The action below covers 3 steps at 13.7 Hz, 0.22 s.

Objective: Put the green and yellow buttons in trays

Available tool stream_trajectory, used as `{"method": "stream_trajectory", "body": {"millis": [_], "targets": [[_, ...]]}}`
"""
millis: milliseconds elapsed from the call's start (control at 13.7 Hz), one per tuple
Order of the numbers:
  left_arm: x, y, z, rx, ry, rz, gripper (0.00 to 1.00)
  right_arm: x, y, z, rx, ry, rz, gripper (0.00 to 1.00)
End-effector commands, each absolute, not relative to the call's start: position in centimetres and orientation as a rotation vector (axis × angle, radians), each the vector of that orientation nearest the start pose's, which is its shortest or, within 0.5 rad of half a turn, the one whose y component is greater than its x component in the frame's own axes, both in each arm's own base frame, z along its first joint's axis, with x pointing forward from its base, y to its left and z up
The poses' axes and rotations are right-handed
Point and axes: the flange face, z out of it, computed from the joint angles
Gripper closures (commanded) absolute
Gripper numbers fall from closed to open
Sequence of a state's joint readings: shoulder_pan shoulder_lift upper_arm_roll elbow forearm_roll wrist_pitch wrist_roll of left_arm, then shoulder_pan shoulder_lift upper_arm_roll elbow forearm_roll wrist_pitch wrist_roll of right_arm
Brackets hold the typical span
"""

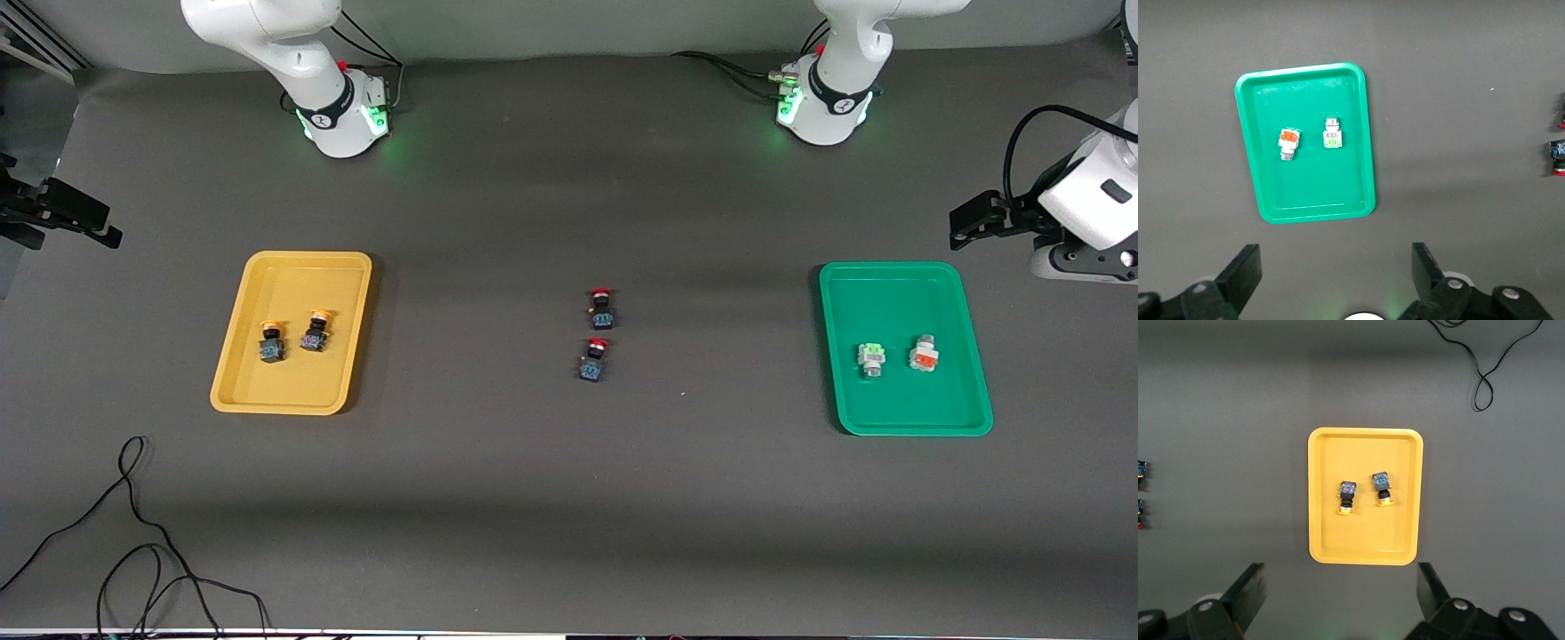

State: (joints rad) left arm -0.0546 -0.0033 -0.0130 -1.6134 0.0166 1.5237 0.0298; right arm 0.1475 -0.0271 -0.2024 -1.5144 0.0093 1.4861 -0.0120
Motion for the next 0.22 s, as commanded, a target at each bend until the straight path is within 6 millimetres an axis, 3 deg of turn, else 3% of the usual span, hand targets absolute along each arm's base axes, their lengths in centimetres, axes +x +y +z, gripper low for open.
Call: {"method": "stream_trajectory", "body": {"millis": [0, 146], "targets": [[53.59, -3.77, 61.03, -3.124, 0.153, 0.134, 0.00, 53.29, -2.76, 66.20, -3.106, 0.075, -0.024, 0.00], [53.62, -3.84, 60.95, -3.122, 0.155, 0.136, 0.00, 53.38, -2.68, 66.40, -3.109, 0.068, -0.031, 0.00]]}}
